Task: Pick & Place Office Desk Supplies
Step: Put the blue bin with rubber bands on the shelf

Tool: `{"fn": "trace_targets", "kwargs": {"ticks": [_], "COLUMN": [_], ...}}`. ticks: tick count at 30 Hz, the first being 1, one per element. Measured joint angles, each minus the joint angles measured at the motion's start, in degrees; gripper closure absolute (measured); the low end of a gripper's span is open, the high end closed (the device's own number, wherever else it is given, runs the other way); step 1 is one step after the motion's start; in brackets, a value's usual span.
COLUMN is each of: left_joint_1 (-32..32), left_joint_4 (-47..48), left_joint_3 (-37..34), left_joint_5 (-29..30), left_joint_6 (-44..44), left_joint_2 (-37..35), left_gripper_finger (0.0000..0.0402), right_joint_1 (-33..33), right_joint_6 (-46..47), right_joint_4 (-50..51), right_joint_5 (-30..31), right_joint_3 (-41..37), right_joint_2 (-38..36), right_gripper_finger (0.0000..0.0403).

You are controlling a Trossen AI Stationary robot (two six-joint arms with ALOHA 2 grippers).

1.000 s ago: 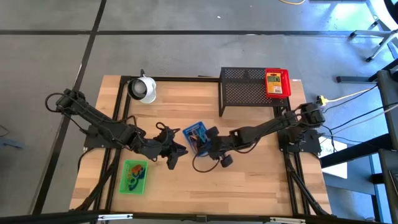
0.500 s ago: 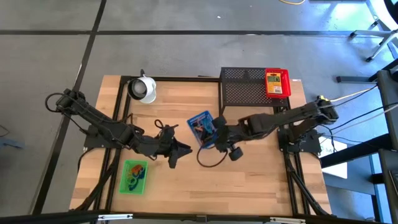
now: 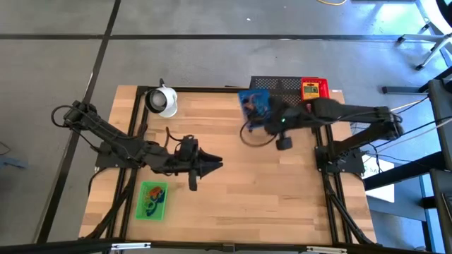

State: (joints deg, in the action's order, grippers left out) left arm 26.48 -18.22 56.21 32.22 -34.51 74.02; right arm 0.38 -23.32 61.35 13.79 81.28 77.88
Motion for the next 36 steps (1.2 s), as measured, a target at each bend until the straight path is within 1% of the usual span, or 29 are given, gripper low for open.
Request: {"fn": "trace_targets", "kwargs": {"ticks": [2,6,10,14,19,25,29,36], "left_joint_1": [0.0,0.0,0.0,0.0,0.0,0.0,0.0,0.0], "left_joint_4": [-1.4,-1.7,-1.7,-1.7,-1.7,-1.7,-1.7,-1.7], "left_joint_3": [0.0,0.0,0.0,0.0,0.0,0.0,0.0,0.0], "left_joint_5": [0.7,3.5,7.0,10.4,13.2,13.3,13.3,13.3], "left_joint_6": [2.2,6.7,10.9,14.3,16.5,16.4,16.3,16.3], "left_joint_2": [0.0,0.0,0.0,0.0,0.0,0.0,0.0,0.0], "left_gripper_finger": [0.0304,0.0304,0.0304,0.0304,0.0304,0.0304,0.0304,0.0304], "right_joint_1": [-2.7,-9.7,-15.9,-20.6,-24.6,-28.7,-29.3,-30.6], "right_joint_6": [0.2,-0.8,-1.2,-1.2,-2.3,-2.6,-4.4,-10.4], "right_joint_4": [2.5,8.1,12.2,13.4,14.2,14.2,12.1,10.6], "right_joint_5": [0.8,0.5,-2.0,-3.7,-6.2,-8.5,-8.5,-8.4], "right_joint_3": [0.0,0.0,0.0,0.0,0.0,-3.9,-7.3,-12.1], "right_joint_2": [-1.6,-4.4,-6.2,-7.2,-7.5,-8.1,-9.5,-12.6], "right_gripper_finger": [0.0394,0.0394,0.0393,0.0393,0.0393,0.0393,0.0393,0.0393]}}
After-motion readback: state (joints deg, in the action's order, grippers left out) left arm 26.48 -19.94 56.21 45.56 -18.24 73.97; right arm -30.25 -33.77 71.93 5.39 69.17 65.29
